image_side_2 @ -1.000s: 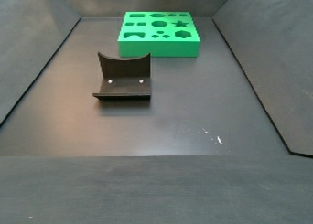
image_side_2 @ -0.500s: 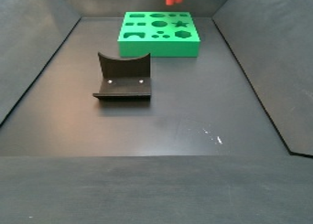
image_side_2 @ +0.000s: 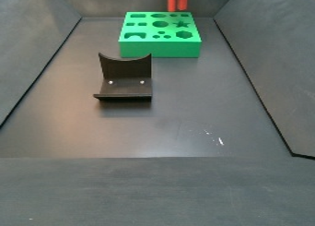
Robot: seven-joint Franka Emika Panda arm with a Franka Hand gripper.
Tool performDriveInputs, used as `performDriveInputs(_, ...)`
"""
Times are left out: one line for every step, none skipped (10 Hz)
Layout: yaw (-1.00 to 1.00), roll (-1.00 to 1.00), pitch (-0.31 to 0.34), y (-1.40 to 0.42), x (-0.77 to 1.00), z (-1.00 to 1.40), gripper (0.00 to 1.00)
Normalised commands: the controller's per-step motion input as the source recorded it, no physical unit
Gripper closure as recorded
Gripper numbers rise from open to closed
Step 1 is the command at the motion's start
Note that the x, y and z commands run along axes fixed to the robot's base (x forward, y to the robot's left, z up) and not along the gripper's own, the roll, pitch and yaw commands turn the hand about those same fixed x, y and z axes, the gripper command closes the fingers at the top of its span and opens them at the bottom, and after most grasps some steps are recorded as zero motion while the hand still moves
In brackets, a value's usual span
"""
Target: Insert the square-circle object.
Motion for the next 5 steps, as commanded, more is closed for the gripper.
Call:
performDriveInputs(-0.99,-0.17,-0.129,-0.01,0.0,0.0,1.0)
performDriveInputs(-0.95,-0.21,-0.147,-0.01,0.0,0.0,1.0)
performDriveInputs(-0.99,-0.13,-0.113,-0.02,0.0,0.0,1.0)
performDriveInputs(-0.89,-0.09,-0.1,-0.12,-0.05,-0.11,1.0)
performDriveInputs(-0.75,-0.16,-0.113,-0.11,-0.22,-0.17,1.0)
